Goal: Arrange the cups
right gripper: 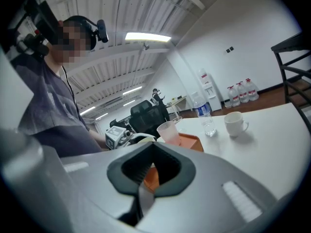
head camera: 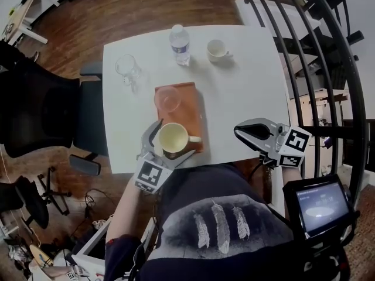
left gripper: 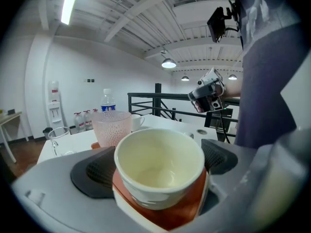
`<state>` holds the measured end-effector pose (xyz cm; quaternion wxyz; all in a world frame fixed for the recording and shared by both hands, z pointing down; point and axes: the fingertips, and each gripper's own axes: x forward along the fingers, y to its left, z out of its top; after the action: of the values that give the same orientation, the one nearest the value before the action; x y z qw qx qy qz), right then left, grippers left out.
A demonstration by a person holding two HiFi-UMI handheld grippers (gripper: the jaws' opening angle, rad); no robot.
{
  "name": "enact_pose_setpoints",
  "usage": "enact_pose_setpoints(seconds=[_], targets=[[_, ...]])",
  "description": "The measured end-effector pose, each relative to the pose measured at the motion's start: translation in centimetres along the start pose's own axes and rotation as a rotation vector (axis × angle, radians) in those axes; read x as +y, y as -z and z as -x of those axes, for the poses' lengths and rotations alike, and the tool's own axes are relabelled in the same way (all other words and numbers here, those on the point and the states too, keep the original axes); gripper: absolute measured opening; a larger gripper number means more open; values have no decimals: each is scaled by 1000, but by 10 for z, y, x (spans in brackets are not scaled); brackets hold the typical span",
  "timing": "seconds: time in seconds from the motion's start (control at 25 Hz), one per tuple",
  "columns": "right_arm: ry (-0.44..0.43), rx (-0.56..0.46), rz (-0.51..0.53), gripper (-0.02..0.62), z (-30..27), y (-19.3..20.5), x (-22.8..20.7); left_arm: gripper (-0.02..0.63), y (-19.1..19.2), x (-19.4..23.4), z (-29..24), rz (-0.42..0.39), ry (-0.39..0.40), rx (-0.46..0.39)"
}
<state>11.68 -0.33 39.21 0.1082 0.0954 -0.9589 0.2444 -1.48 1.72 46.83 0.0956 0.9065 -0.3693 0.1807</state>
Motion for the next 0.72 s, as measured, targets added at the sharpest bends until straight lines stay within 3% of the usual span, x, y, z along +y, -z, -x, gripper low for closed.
enact_pose_setpoints(seconds=[0.12, 0.36, 0.52, 0.6, 0.72], targets=[[-14, -7, 8, 3, -10, -3, 2, 583, -26, 1, 24, 46, -6, -85], [-40, -53, 13, 3, -17, -26, 10, 607, -98, 7, 72, 109, 20, -167], [-63, -104, 24, 3, -32, -45, 22, 606, -138, 28, 101, 137, 34, -329], [-77, -133, 30, 3, -35, -54, 25, 603, -150, 37, 106, 149, 17, -390], [-98, -176, 27, 3, -38, -64, 29, 593, -154, 42, 103, 156, 3, -411]])
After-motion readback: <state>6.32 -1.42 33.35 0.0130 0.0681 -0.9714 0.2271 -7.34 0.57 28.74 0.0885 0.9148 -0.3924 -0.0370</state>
